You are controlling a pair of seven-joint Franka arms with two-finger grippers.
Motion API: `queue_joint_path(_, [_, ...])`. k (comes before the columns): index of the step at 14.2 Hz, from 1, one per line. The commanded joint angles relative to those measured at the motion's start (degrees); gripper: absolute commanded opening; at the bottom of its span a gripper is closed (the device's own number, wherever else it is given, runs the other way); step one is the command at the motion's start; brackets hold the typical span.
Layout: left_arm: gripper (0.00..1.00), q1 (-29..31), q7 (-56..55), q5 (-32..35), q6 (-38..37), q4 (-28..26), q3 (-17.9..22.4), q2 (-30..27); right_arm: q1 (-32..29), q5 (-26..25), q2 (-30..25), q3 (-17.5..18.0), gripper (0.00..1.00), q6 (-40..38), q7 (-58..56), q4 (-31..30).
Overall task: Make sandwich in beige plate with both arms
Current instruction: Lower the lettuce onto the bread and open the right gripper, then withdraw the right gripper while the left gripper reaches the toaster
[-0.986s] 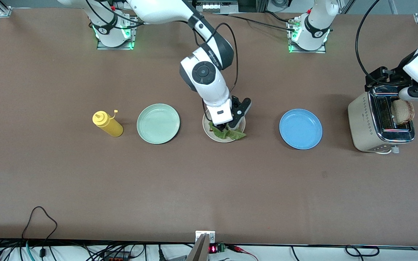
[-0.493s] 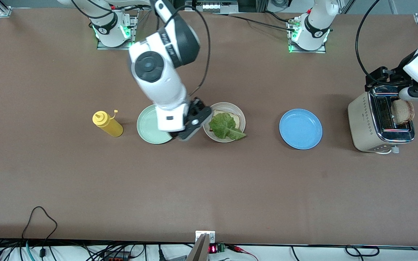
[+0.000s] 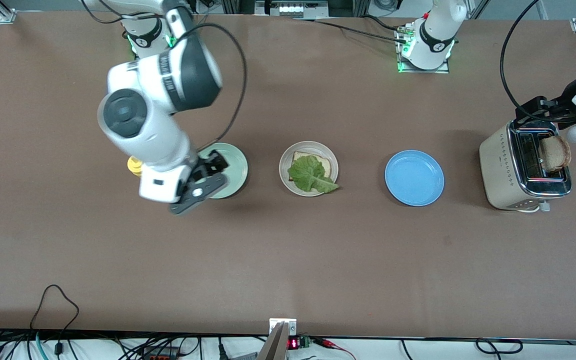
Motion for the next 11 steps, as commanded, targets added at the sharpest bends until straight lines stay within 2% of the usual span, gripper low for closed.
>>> queue_joint_path(1, [1.00,0.63,0.64,-0.27,-0.57,0.86,0.11,0.62,-7.25,0.07,-1.00,2.83,1.00,-8.26,3.18,4.46])
queue_joint_path(3, [1.00,3.60,1.33,0.43,-0.92,1.12,0.02,2.29,-11.30,-0.28,-2.57,3.27,1.00,-10.12,4.24,4.46])
queue_joint_path(4, [1.00,5.36,1.42,0.43,-1.01,0.95,0.02,2.47,-13.23,-2.38,-3.54,4.31,1.00,-10.47,4.42,4.55])
queue_joint_path(5, [1.00,6.68,1.34,0.52,-0.92,0.94,0.02,3.43,-15.08,-5.27,-4.59,6.93,1.00,-10.65,4.50,4.46])
queue_joint_path(7, [1.00,9.31,1.34,0.69,-0.75,0.94,0.02,5.36,-21.65,-12.21,-8.10,17.19,1.00,-11.00,10.97,4.29])
queue_joint_path(9, [1.00,10.39,4.38,3.22,-0.74,1.21,0.02,7.56,-30.17,-20.81,-11.18,30.19,1.00,-13.71,16.79,3.94])
queue_joint_path(10, [1.00,10.21,9.20,6.81,-0.31,1.12,-0.07,8.96,-34.39,-23.38,-12.50,35.56,1.00,-14.68,17.59,3.33])
queue_joint_path(11, [1.00,10.73,11.94,8.15,0.13,1.03,-0.07,9.84,-38.26,-23.92,-13.82,39.44,1.00,-14.78,18.38,2.36])
